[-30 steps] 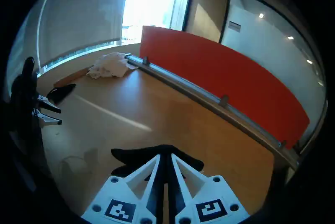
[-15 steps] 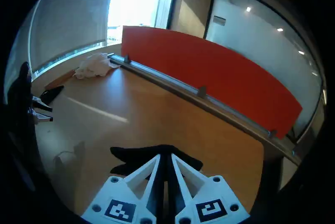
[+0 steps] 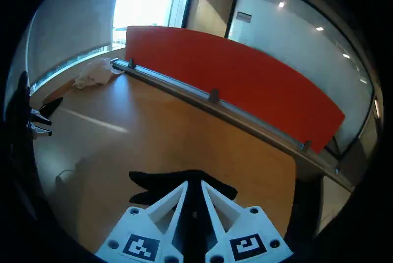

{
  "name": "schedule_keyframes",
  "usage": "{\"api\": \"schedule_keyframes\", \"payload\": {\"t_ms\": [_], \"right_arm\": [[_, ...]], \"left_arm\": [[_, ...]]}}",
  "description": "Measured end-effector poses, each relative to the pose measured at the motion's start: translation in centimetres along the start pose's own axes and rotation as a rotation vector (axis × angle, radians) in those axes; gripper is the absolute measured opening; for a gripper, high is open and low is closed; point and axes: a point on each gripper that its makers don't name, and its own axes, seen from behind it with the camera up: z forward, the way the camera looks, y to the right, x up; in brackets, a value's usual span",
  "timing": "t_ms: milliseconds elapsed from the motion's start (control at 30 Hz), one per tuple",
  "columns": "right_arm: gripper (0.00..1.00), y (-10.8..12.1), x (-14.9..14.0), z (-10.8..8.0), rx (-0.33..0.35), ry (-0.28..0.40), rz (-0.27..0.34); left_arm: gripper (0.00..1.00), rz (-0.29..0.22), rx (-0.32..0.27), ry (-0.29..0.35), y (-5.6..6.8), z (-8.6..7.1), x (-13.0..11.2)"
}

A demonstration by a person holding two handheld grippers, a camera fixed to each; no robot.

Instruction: Fold towel

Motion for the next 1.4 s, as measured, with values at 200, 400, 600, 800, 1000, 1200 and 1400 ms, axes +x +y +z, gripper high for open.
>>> {"api": "schedule_keyframes", "payload": {"t_ms": [200,400,600,800,1000,1200,1400], "right_arm": [[0.03,2.0,-0.9,-0.7,-0.02,-0.007,0.014],[0.03,3.0,-2.1,-1.3,-0.032,-0.018,0.025],[0.03,3.3,-3.0,-2.2,-0.038,-0.023,0.041],[0.03,3.4,-4.4,-3.3,-0.048,-0.029,0.065],[0.03,2.9,-6.0,-4.7,-0.059,-0.036,0.081],[0.03,2.1,-8.1,-5.9,-0.067,-0.051,0.09],[0.03,1.4,-9.9,-6.9,-0.076,-0.067,0.101]], "left_arm": [[0.93,0.009,-0.003,-0.004,0.7,0.4,0.2],[0.93,0.016,-0.009,-0.007,1.5,0.7,0.4],[0.93,0.017,-0.015,-0.009,2.0,0.7,0.4],[0.93,0.017,-0.018,-0.01,2.1,0.5,0.3],[0.93,0.02,-0.023,-0.006,2.2,0.2,0.3],[0.92,0.028,-0.029,-0.005,2.3,-0.1,0.2],[0.93,0.036,-0.038,-0.007,2.4,-0.2,0.0]]}}
